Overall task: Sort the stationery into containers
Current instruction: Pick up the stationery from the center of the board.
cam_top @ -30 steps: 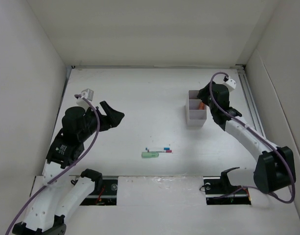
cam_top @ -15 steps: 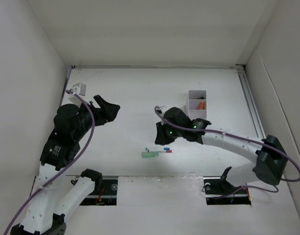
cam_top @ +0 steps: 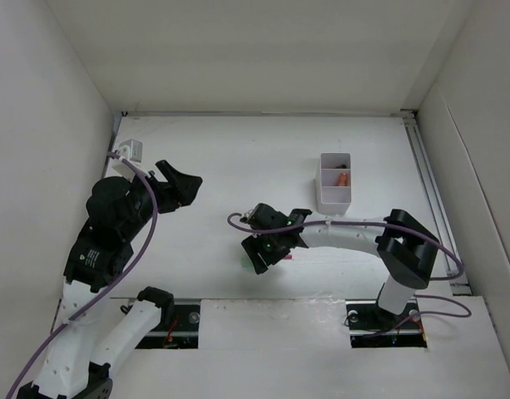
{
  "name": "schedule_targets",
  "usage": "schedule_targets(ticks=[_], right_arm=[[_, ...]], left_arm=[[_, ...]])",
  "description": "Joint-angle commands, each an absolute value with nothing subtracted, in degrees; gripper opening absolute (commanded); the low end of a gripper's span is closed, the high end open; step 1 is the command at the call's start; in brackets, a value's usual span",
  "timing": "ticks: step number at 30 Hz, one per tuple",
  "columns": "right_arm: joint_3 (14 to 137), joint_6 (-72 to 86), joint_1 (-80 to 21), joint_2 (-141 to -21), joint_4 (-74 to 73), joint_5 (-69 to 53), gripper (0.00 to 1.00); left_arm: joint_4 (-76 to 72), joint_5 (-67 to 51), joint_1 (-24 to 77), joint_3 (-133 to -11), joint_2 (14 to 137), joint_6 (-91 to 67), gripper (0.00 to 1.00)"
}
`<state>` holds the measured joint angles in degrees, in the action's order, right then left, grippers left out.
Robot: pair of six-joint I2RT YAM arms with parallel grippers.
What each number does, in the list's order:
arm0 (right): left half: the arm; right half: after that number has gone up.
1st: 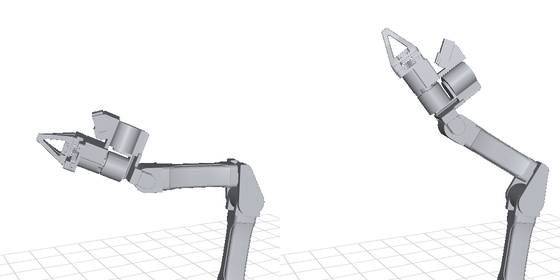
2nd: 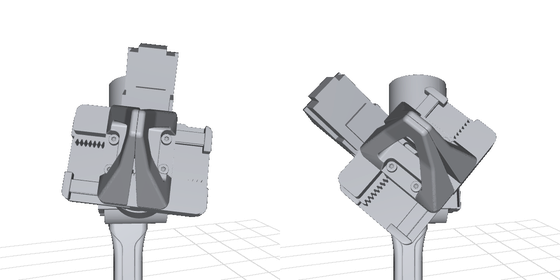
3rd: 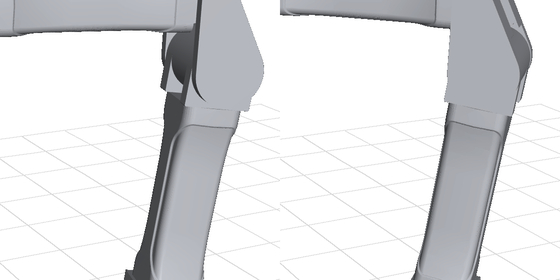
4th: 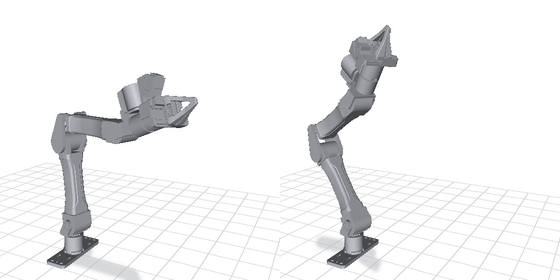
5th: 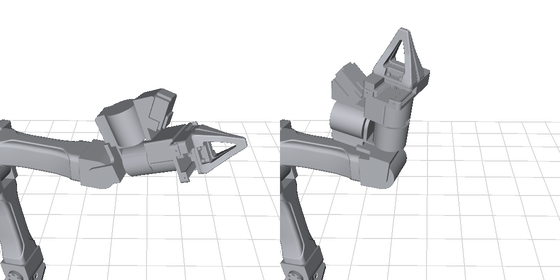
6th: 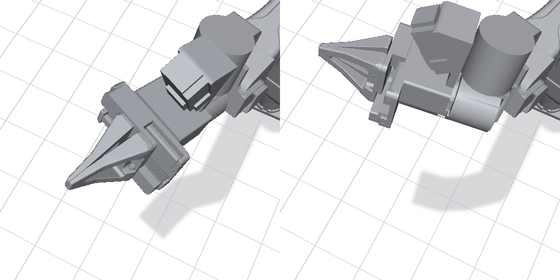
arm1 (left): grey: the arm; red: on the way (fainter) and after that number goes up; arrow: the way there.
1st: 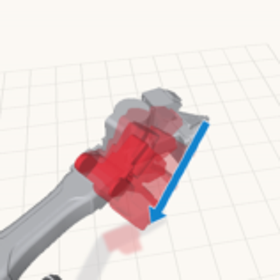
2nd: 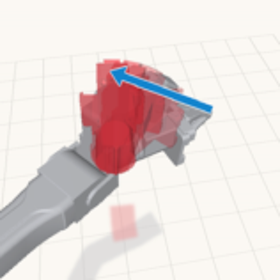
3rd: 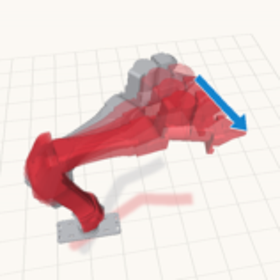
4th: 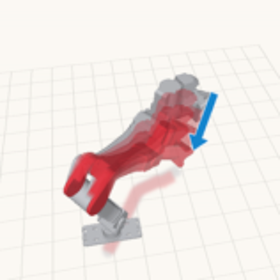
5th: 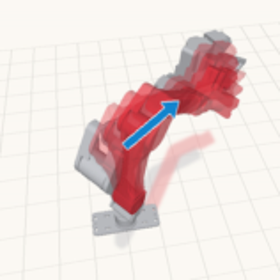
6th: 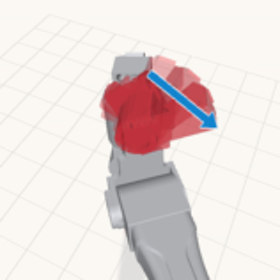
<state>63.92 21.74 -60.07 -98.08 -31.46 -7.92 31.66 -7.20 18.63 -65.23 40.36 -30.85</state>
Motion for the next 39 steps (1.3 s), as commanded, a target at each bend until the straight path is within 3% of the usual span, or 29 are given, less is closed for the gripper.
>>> schedule_targets(ticks=[1, 17, 22, 31, 34, 39], right_arm=[[65.6, 20.2, -60.3, -98.4, -32.7, -6.2, 0.65], [66.6, 19.7, -60.3, -104.8, -29.0, -5.6, 0.76], [67.3, 19.7, -62.3, -105.3, -27.7, -5.6, 0.76], [68.9, 19.7, -66.7, -105.8, -30.0, -9.7, 0.57], [69.5, 19.7, -66.7, -105.3, -30.0, -8.9, 0.57], [74.4, 18.1, -66.7, -108.1, -32.3, -1.5, 0.66]], left_arm=[[31.9, -6.8, 18.5, -67.5, 39.3, -31.0, 0.70], [33.0, -6.8, 18.5, -67.5, 38.8, -31.6, 0.70], [33.0, -6.8, 18.5, -68.0, 38.8, -31.6, 0.70], [33.0, -6.2, 18.5, -68.0, 38.8, -31.6, 0.70], [33.0, -6.2, 18.5, -67.5, 38.8, -32.1, 0.70], [33.0, -6.8, 18.5, -67.5, 38.8, -32.1, 0.70]])
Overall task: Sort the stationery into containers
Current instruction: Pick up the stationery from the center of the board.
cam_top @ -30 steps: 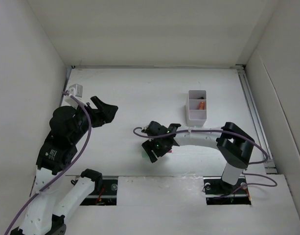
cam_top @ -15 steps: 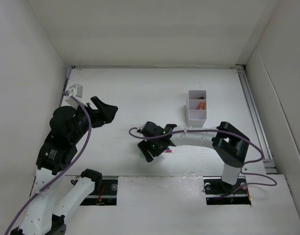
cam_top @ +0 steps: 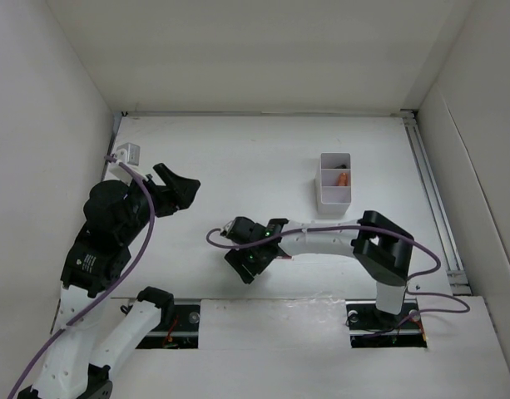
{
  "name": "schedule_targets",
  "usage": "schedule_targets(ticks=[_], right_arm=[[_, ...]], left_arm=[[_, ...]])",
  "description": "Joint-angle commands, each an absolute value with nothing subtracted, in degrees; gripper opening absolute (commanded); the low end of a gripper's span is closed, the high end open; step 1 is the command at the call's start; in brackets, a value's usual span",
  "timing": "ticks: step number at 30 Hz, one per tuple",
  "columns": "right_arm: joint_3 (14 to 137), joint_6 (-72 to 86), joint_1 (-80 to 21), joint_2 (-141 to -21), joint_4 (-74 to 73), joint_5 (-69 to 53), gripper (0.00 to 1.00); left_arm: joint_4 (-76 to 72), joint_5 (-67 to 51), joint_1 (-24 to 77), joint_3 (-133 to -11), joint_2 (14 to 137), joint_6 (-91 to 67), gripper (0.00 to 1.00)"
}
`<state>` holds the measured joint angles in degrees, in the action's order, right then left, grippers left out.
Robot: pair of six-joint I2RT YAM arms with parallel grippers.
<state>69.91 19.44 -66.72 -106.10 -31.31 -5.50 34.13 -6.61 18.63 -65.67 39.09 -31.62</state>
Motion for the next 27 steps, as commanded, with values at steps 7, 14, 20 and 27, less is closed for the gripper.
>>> schedule_targets(ticks=[7, 14, 20, 27], right_arm=[[78.4, 16.5, -66.7, -110.6, -30.3, 0.8, 0.69], [81.2, 17.8, -66.7, -115.1, -26.4, 0.7, 0.63], [81.7, 18.5, -66.7, -116.3, -25.8, 1.3, 0.54], [81.7, 19.9, -66.7, -115.6, -25.1, 1.8, 0.23]], left_arm=[[33.7, -6.2, 18.5, -68.8, 38.8, -31.6, 0.70], [35.3, -5.2, 18.5, -70.7, 38.8, -31.0, 0.70], [35.3, -4.6, 18.5, -70.8, 38.8, -31.0, 0.70], [35.3, -4.6, 18.5, -70.8, 38.2, -31.0, 0.70]])
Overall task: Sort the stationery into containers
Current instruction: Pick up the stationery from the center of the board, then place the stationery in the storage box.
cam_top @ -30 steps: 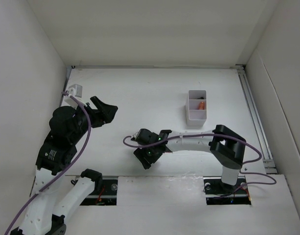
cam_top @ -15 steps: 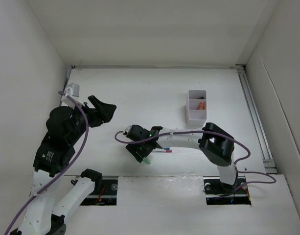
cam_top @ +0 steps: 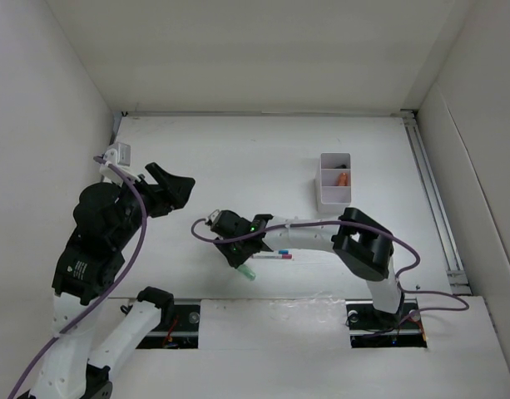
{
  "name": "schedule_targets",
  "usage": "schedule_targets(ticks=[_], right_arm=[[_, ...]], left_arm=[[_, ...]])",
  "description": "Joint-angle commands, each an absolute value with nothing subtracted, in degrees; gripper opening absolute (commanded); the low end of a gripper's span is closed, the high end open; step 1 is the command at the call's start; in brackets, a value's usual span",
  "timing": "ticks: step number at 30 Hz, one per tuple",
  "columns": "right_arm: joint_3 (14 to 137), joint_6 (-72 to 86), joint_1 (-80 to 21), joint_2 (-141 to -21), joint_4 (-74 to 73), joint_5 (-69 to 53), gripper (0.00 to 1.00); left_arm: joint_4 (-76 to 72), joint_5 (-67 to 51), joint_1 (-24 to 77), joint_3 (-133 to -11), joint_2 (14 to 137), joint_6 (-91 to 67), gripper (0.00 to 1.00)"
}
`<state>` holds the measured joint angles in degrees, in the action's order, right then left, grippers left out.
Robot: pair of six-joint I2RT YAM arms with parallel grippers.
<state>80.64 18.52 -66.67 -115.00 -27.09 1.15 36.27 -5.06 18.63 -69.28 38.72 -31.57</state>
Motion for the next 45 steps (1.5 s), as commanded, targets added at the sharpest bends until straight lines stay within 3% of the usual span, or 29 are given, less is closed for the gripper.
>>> schedule_targets(ticks=[1, 7, 16, 25, 38, 45], right_arm=[[81.2, 19.9, -66.7, -115.6, -25.1, 1.8, 0.21], [82.5, 23.6, -64.1, -108.1, -23.2, 2.5, 0.18], [81.0, 28.6, -39.8, -90.1, -17.5, 8.0, 0.15], [75.8, 33.8, -20.8, -84.6, -9.9, 24.1, 0.14], [62.7, 40.8, -21.5, -84.8, -3.3, 39.8, 0.14], [61.4, 42.8, -22.1, -85.9, -2.2, 44.4, 0.14]], left_arm=[[35.3, -4.6, 18.5, -70.3, 38.2, -31.0, 0.70], [34.8, -5.2, 18.5, -69.8, 38.2, -31.0, 0.70], [31.2, -12.0, 18.5, -61.0, 38.8, -32.9, 0.70], [26.7, -15.9, 18.5, -54.5, 39.8, -33.5, 0.70], [25.1, -15.4, 18.5, -52.9, 41.6, -31.9, 0.70], [25.1, -15.4, 18.5, -52.9, 42.7, -31.4, 0.70]])
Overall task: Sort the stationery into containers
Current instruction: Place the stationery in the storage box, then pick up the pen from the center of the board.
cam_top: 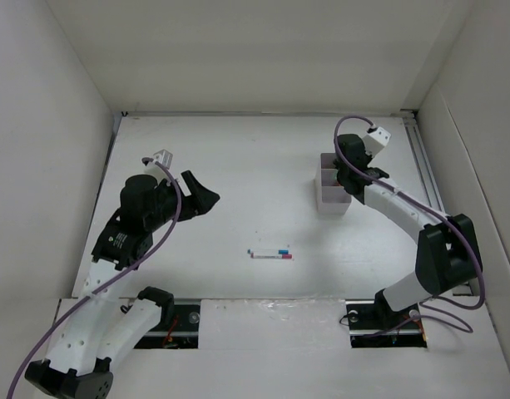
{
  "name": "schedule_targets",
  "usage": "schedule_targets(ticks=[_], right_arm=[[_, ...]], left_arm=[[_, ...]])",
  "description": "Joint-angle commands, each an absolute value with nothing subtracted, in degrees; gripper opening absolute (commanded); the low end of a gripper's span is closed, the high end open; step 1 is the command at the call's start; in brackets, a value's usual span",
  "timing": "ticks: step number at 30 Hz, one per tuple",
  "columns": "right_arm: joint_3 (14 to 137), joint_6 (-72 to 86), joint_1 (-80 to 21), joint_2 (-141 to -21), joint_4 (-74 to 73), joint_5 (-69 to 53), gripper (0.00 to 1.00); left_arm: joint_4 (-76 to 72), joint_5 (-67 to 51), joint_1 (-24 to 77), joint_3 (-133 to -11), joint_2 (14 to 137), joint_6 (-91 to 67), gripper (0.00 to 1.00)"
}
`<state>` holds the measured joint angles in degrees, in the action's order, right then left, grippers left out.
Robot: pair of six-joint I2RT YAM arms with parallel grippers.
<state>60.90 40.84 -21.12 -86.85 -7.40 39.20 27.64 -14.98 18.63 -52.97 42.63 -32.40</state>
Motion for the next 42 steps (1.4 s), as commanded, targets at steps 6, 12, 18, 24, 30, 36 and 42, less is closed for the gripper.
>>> schedule_targets(ticks=[6, 12, 18, 24, 30, 36, 42], right_arm=[[60.1, 46.0, -23.3, -86.5, -2.2, 45.9, 0.27], [59.0, 46.1, -23.8, -86.0, -2.7, 47.3, 0.58], [59.0, 44.7, -25.4, -80.4, -5.6, 45.2, 0.64], [57.9, 37.6, -31.0, -73.7, -14.3, 15.2, 0.15], [57.9, 30.8, -43.4, -79.6, -27.0, -7.6, 0.00], [62.1, 27.0, -54.2, -90.3, -33.3, -6.6, 0.08], [65.5, 23.9, -57.2, -95.4, -33.3, -5.5, 0.46]], left_arm=[[25.1, -15.4, 18.5, -53.4, 42.7, -30.8, 0.70], [25.1, -14.9, 18.5, -53.4, 42.7, -30.8, 0.70], [25.7, -14.3, 18.5, -54.5, 42.7, -30.8, 0.70], [27.0, -12.2, 18.5, -58.3, 42.7, -30.8, 0.70], [27.5, -11.6, 18.5, -60.9, 42.7, -30.3, 0.70], [27.0, -11.6, 18.5, -63.0, 42.7, -30.8, 0.70], [27.5, -11.6, 18.5, -63.0, 41.0, -31.4, 0.70]])
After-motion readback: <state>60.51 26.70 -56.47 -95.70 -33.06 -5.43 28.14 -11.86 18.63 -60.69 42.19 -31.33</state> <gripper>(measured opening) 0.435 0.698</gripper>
